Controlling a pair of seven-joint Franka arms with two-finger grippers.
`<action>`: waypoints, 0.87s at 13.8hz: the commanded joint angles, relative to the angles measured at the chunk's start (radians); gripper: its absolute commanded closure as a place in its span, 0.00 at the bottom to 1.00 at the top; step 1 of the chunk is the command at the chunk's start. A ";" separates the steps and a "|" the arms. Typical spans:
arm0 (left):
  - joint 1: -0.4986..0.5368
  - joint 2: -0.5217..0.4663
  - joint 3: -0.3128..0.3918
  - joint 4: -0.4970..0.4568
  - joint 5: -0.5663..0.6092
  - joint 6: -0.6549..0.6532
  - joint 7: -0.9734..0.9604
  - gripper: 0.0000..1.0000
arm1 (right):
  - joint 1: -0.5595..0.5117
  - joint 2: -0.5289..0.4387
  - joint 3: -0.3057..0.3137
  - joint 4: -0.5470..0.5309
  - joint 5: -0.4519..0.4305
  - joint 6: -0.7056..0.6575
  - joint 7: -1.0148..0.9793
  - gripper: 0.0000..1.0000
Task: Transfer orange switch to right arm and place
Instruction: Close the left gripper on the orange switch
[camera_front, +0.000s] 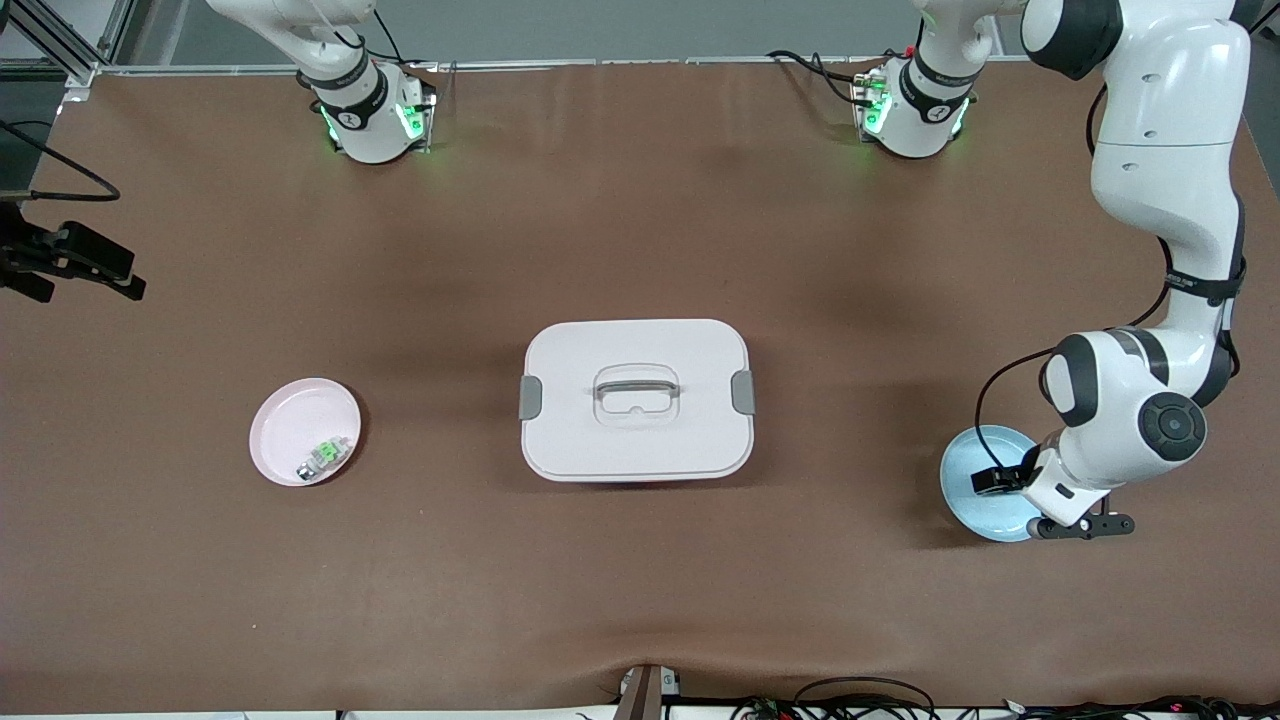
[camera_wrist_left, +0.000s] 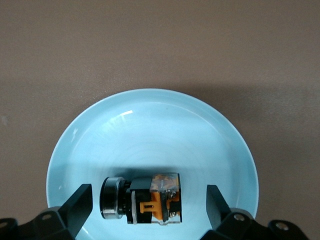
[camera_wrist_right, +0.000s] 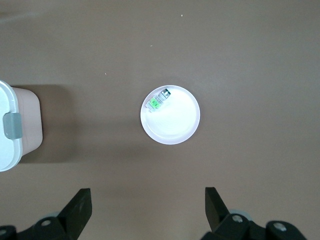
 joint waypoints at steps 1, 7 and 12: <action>0.012 0.002 0.000 -0.007 -0.001 0.017 0.020 0.00 | 0.001 -0.010 0.002 -0.013 -0.011 0.010 -0.004 0.00; 0.014 0.014 0.000 -0.017 -0.001 0.023 0.020 0.00 | 0.001 -0.010 0.000 -0.013 -0.009 0.010 -0.004 0.00; 0.012 0.014 0.000 -0.033 -0.001 0.025 0.020 0.03 | 0.001 -0.010 0.002 -0.013 -0.009 0.010 -0.002 0.00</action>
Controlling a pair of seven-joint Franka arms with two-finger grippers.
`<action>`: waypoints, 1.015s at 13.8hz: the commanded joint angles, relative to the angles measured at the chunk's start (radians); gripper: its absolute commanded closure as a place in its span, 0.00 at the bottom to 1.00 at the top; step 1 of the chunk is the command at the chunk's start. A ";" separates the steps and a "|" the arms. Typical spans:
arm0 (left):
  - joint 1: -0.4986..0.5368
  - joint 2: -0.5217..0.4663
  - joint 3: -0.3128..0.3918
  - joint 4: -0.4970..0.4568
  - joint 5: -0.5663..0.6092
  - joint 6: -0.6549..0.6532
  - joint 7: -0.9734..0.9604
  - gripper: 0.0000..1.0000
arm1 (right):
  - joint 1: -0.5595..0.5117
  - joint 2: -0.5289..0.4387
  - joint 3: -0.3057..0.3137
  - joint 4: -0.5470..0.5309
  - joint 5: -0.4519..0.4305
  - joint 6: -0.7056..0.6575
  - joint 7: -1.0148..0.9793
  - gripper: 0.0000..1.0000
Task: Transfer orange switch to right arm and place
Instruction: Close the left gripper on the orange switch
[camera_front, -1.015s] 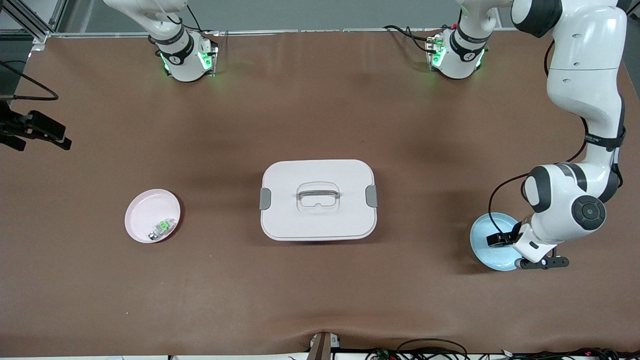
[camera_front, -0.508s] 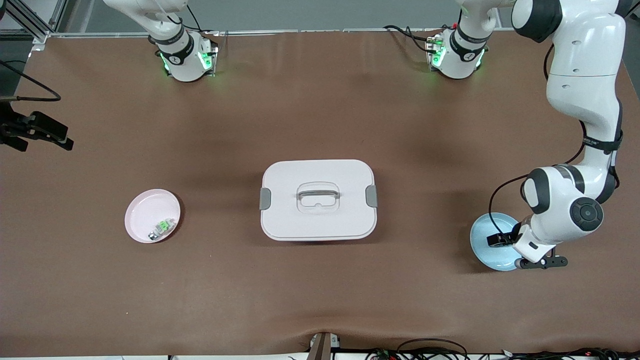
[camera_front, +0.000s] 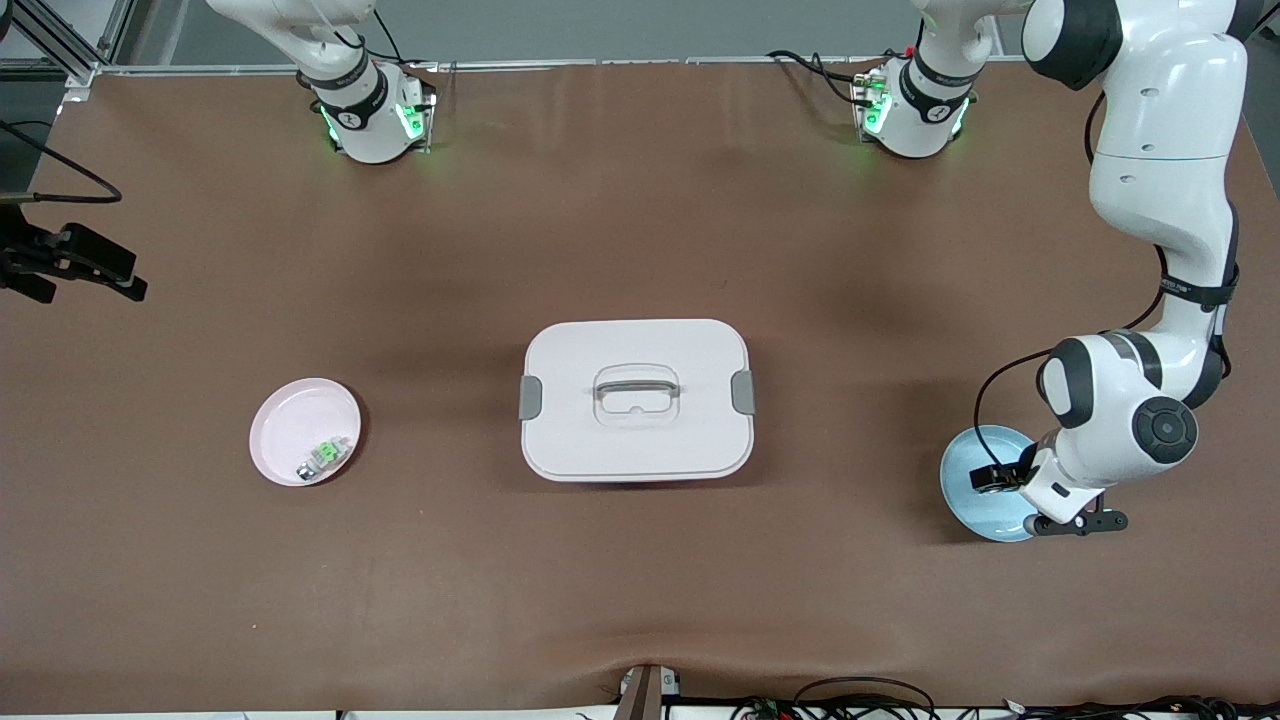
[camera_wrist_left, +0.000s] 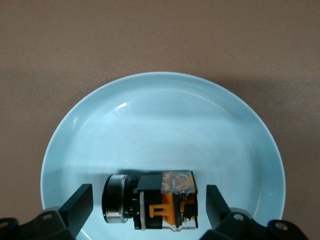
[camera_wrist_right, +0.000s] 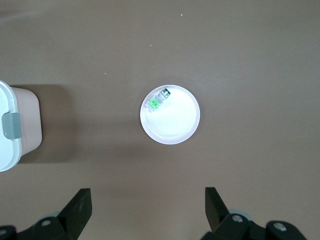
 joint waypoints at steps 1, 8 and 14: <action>0.003 -0.005 0.000 -0.021 -0.001 0.018 0.017 0.04 | 0.001 -0.010 0.002 -0.009 -0.009 0.007 -0.002 0.00; 0.003 -0.008 0.000 -0.029 -0.001 0.018 0.017 0.58 | 0.001 -0.010 0.002 -0.009 -0.009 0.007 -0.002 0.00; 0.000 -0.040 -0.001 -0.020 -0.004 0.005 0.000 0.98 | 0.001 -0.010 0.002 -0.009 -0.006 0.007 -0.002 0.00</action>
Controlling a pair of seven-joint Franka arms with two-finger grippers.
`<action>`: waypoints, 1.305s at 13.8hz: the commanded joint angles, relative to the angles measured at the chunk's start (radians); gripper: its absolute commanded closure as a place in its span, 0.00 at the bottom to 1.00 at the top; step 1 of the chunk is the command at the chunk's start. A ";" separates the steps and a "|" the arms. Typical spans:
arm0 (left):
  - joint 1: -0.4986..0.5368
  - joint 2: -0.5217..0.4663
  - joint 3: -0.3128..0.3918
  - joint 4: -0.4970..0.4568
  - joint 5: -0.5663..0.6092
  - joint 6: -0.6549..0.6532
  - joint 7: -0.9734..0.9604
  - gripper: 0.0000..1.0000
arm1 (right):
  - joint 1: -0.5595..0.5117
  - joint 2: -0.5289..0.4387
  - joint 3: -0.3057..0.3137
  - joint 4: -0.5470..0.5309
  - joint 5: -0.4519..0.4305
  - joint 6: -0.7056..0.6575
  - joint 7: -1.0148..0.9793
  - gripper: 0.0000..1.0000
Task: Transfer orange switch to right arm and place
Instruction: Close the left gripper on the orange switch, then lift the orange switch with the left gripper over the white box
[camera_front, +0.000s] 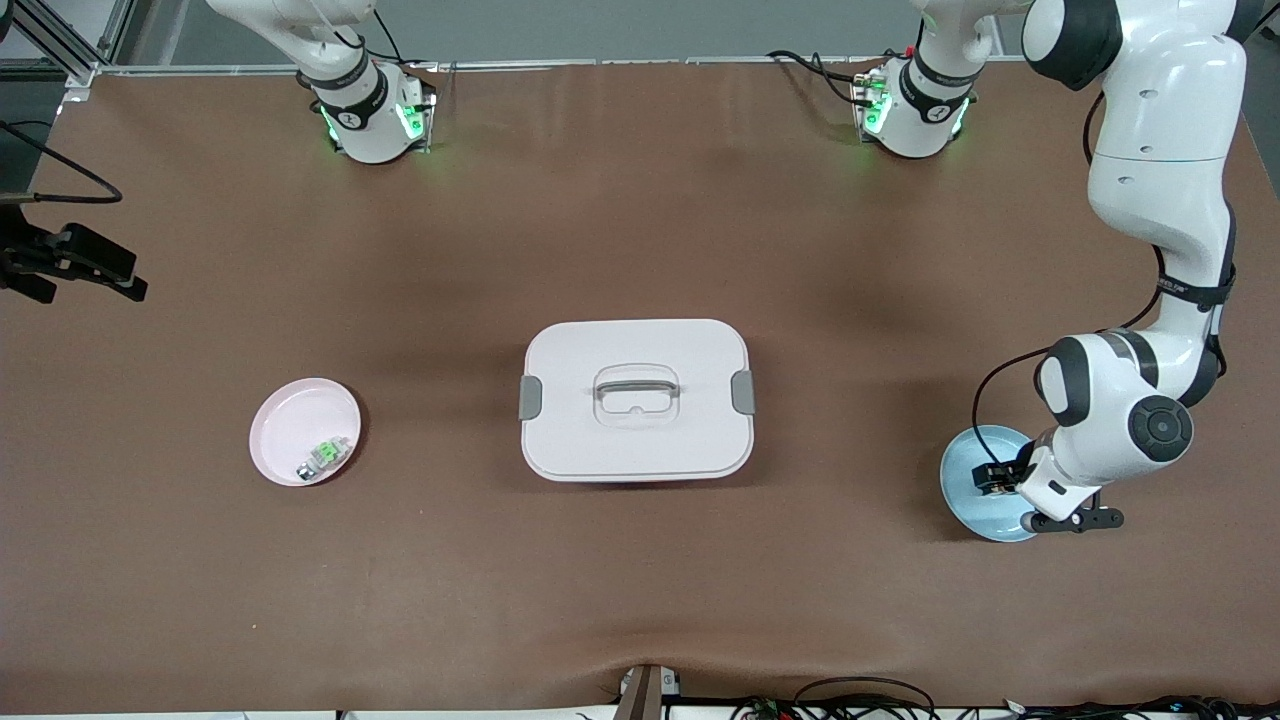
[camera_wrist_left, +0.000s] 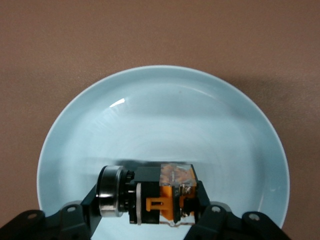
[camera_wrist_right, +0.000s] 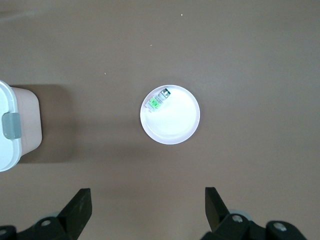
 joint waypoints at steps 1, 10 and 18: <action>0.000 -0.049 -0.003 -0.012 -0.010 -0.016 -0.002 0.99 | 0.001 -0.010 0.002 -0.009 -0.006 0.008 -0.002 0.00; -0.005 -0.201 -0.116 -0.005 -0.017 -0.177 -0.162 1.00 | -0.001 -0.010 0.000 -0.006 -0.003 0.011 -0.002 0.00; -0.008 -0.242 -0.361 0.034 -0.018 -0.229 -0.616 1.00 | -0.013 -0.007 -0.004 0.000 0.002 0.030 0.001 0.00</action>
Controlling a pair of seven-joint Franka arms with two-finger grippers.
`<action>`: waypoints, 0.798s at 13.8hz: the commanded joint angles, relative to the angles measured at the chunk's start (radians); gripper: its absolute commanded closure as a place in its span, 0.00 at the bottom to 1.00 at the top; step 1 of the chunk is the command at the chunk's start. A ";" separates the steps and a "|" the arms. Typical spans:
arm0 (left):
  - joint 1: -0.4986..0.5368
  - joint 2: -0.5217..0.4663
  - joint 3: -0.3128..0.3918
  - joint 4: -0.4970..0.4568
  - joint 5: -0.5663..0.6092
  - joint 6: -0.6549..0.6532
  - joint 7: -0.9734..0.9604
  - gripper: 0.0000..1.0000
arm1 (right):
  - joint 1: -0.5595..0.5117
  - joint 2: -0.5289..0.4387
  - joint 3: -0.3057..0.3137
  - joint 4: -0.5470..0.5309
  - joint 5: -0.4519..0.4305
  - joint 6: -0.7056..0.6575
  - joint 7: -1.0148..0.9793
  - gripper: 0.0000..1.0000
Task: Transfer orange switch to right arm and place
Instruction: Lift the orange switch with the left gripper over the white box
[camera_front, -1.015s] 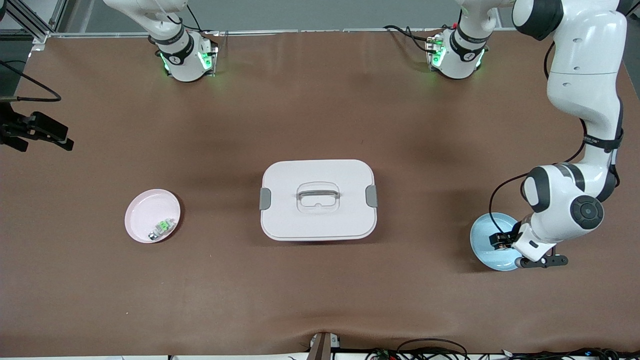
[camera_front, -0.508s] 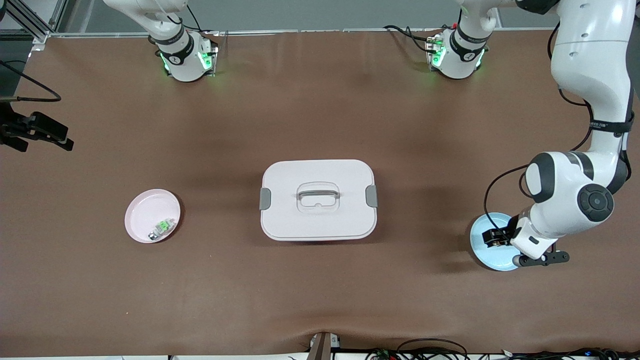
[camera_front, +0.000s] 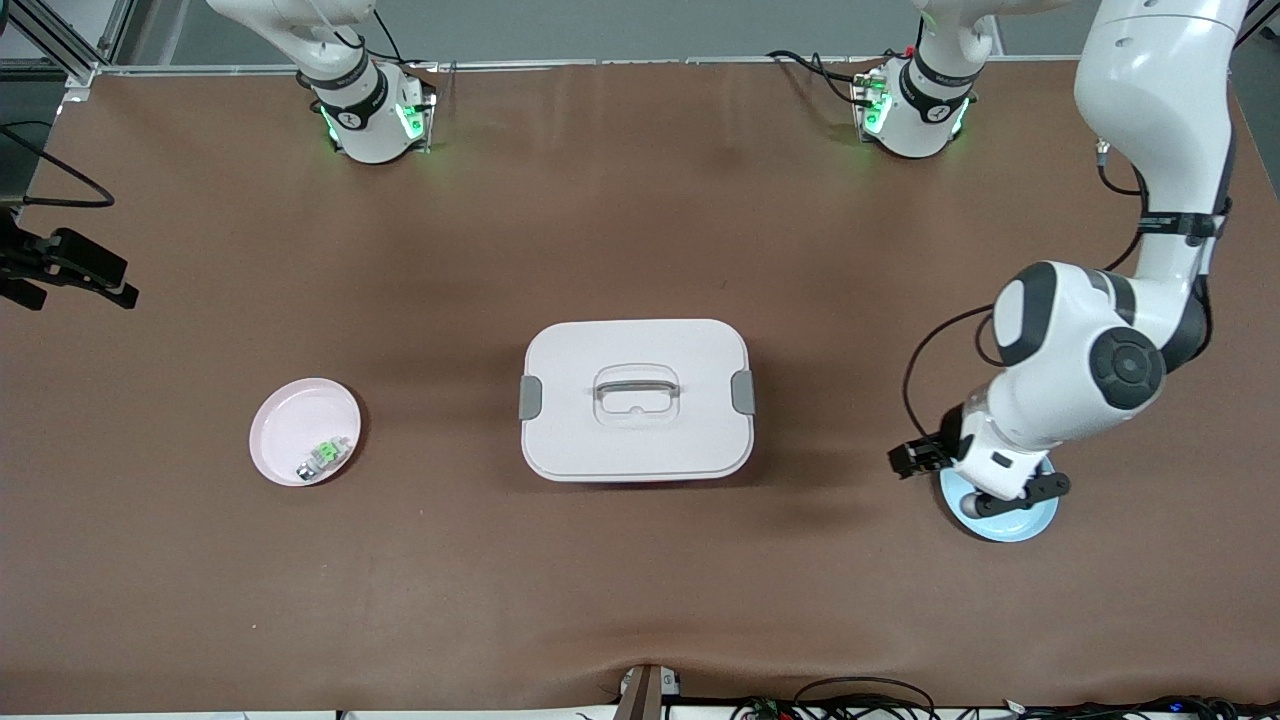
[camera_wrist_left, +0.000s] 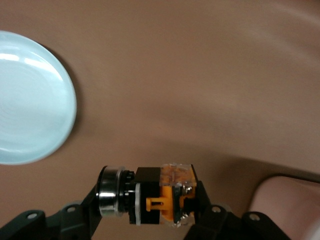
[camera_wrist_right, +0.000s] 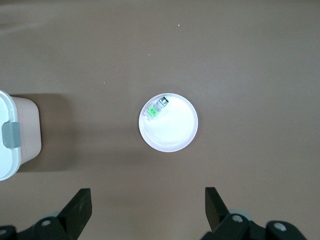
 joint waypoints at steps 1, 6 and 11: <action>0.003 -0.010 -0.082 0.033 -0.016 -0.018 -0.170 1.00 | -0.010 -0.007 0.002 0.001 0.002 -0.008 0.002 0.00; -0.066 0.013 -0.194 0.131 -0.079 -0.018 -0.480 1.00 | -0.028 0.001 0.002 0.002 0.003 -0.003 -0.013 0.00; -0.166 0.034 -0.196 0.201 -0.081 -0.009 -0.669 1.00 | -0.027 0.093 0.002 0.004 0.005 0.003 -0.012 0.00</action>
